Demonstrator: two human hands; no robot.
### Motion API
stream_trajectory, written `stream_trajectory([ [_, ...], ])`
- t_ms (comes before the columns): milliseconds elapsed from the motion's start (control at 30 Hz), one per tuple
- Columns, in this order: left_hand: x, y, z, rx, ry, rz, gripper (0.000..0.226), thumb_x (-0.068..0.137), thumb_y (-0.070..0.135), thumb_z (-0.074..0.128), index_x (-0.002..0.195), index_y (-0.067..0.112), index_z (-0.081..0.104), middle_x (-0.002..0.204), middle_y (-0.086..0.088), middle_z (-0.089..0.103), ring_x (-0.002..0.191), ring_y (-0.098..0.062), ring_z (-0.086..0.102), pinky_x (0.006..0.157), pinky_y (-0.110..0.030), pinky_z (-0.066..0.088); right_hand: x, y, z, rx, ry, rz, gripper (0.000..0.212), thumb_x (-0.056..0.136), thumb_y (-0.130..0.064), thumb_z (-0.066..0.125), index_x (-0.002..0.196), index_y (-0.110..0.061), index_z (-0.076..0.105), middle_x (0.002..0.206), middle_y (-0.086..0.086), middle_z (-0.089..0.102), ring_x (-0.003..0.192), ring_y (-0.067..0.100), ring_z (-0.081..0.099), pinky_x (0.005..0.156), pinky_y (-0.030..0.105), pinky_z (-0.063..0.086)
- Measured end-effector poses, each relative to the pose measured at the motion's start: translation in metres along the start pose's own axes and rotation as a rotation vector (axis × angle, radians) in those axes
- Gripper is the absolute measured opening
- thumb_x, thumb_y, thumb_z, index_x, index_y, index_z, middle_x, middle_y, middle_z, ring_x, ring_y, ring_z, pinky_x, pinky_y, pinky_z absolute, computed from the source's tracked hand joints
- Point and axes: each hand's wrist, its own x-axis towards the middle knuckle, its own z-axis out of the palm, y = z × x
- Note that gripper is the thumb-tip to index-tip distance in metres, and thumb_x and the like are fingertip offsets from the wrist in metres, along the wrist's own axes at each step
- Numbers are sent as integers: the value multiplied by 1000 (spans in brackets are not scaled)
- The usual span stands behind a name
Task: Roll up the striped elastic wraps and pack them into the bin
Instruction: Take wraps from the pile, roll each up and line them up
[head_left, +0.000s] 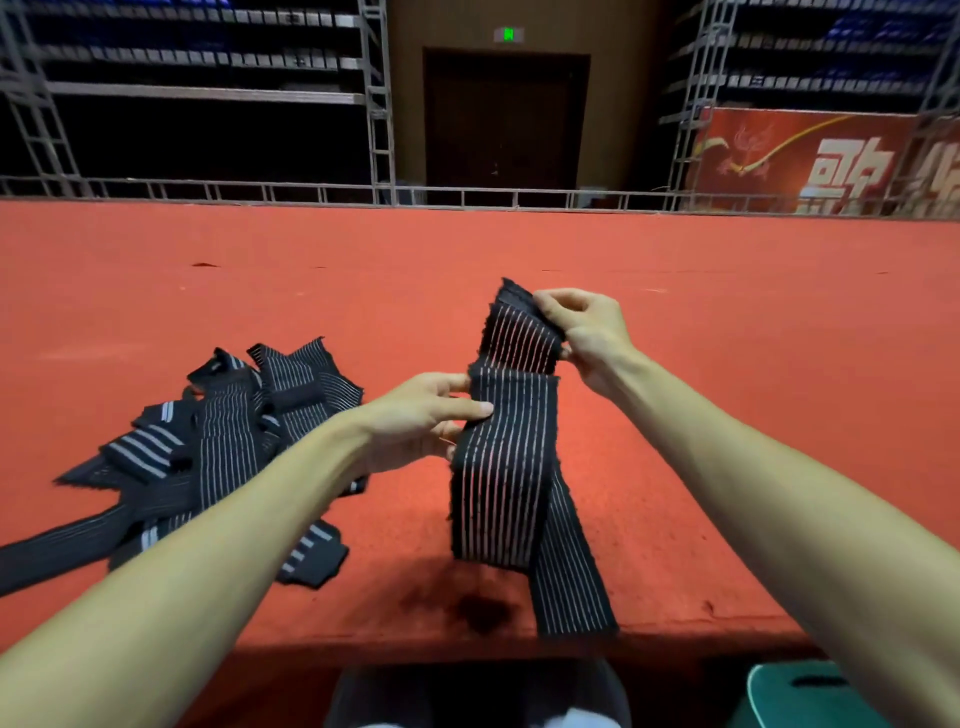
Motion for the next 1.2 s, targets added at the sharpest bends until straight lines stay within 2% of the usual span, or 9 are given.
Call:
stream_trajectory([
  [133,-10,-7,6,-122,-18,-23,15,94,4,52,104,11,60,72,5,67,53,-4,60,43,-17,49,9,5,0,-37,-54,5,4,92,-10,62,90,-8,65,82,5,63,55,12,51,40,21,36],
  [267,1,-46,4,-155,8,-152,13,94,6,53,103,11,61,84,1,67,58,-5,61,52,-21,55,19,32,3,-343,-209,80,20,91,8,54,102,-6,63,83,5,60,63,12,54,45,18,44],
  [400,24,-90,-5,-35,86,-233,17,95,4,50,108,11,59,64,9,61,46,-2,42,52,-21,47,33,66,10,-544,-241,29,18,87,6,62,96,-9,64,78,-1,60,72,12,57,60,20,50],
  [533,48,-118,-22,230,277,-254,10,95,9,53,104,11,53,73,-3,57,44,-7,48,42,-24,42,59,97,16,-668,-206,-35,14,85,-6,70,99,-9,68,91,0,64,87,12,58,76,25,48],
  [633,68,-137,-38,604,457,-179,32,90,17,61,114,14,41,79,-1,55,62,-14,53,63,-31,46,78,124,22,-761,-252,-36,16,84,-12,73,100,-9,71,94,4,68,85,12,60,64,18,48],
  [733,82,-159,-48,761,582,18,33,87,16,61,113,19,43,100,2,47,86,-13,47,85,-33,42,97,154,27,-855,-284,-41,20,83,-16,74,102,-8,72,101,6,72,88,9,58,75,15,42],
  [900,107,-182,-57,961,445,305,14,84,15,54,93,24,61,94,13,46,94,-6,42,86,-25,34,128,202,37,-866,-247,28,20,84,-18,74,99,-6,71,100,10,71,94,18,62,77,21,43],
  [1067,135,-188,-69,963,368,204,13,91,22,56,99,29,64,98,16,46,99,-1,33,86,-21,22,151,239,46,-907,-225,66,19,77,-24,79,89,-12,73,94,10,73,94,24,66,84,38,54],
  [1200,157,-180,-65,982,399,62,15,90,24,55,100,32,63,98,14,44,97,-4,32,83,-24,22,160,252,48,-906,-215,121,20,74,-31,81,87,-16,74,93,8,73,93,24,67,84,39,54],
])
